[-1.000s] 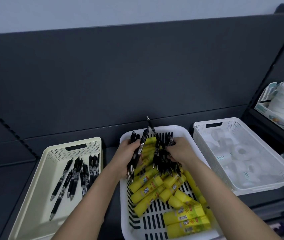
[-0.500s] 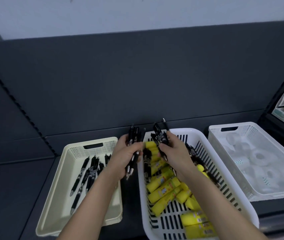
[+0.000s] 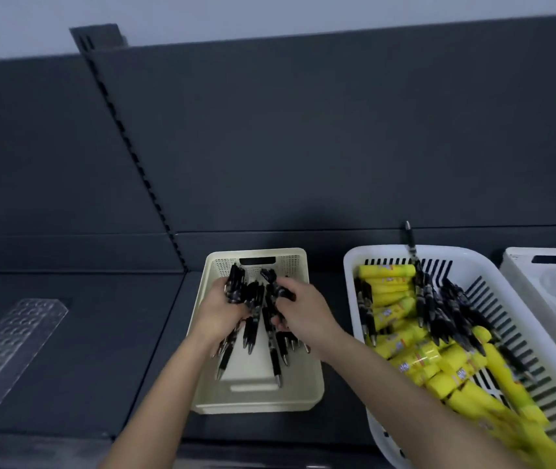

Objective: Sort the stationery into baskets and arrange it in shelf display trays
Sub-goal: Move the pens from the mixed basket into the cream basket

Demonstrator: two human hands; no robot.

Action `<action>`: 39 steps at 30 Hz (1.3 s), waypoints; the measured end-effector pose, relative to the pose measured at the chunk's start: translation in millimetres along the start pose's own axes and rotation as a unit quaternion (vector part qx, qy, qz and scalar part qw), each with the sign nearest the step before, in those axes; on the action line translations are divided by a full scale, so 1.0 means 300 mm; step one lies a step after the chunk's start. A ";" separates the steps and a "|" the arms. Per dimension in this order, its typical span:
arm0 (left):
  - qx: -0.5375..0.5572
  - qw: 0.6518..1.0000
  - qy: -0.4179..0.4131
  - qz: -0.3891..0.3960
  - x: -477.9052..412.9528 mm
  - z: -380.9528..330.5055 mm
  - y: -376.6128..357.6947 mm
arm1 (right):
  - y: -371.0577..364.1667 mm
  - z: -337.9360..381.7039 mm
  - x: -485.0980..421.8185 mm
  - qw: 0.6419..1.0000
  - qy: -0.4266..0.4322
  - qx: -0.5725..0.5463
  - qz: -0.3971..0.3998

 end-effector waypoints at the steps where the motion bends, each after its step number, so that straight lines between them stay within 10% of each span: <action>1: -0.022 1.000 0.004 0.000 -0.006 0.013 0.003 | -0.015 -0.002 -0.006 1.000 -0.003 0.031 0.001; 7: -0.098 0.995 -0.015 0.012 -0.025 0.053 -0.007 | -0.065 0.011 -0.025 0.963 0.032 0.261 0.057; 18: -0.198 0.973 -0.102 -0.068 -0.009 -0.063 -0.047 | 0.144 0.058 -0.002 0.948 0.098 0.294 -0.068; 31: -0.161 0.959 -0.229 0.032 0.083 -0.315 -0.436 | 0.619 0.009 0.041 0.927 0.080 0.292 -0.221; 39: -0.430 0.859 -0.279 0.021 0.086 -0.383 -0.623 | 0.750 -0.012 -0.107 0.923 0.073 0.318 -0.206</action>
Point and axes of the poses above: each hand's wrist, its own x-axis away from the middle knuckle, its own y-axis out of the back of the hand, z = x × y, the point moved 4 cm from there along -x, towards the middle knuckle, and after that the axes turned 6 degrees about y, right-handed, at the moved point
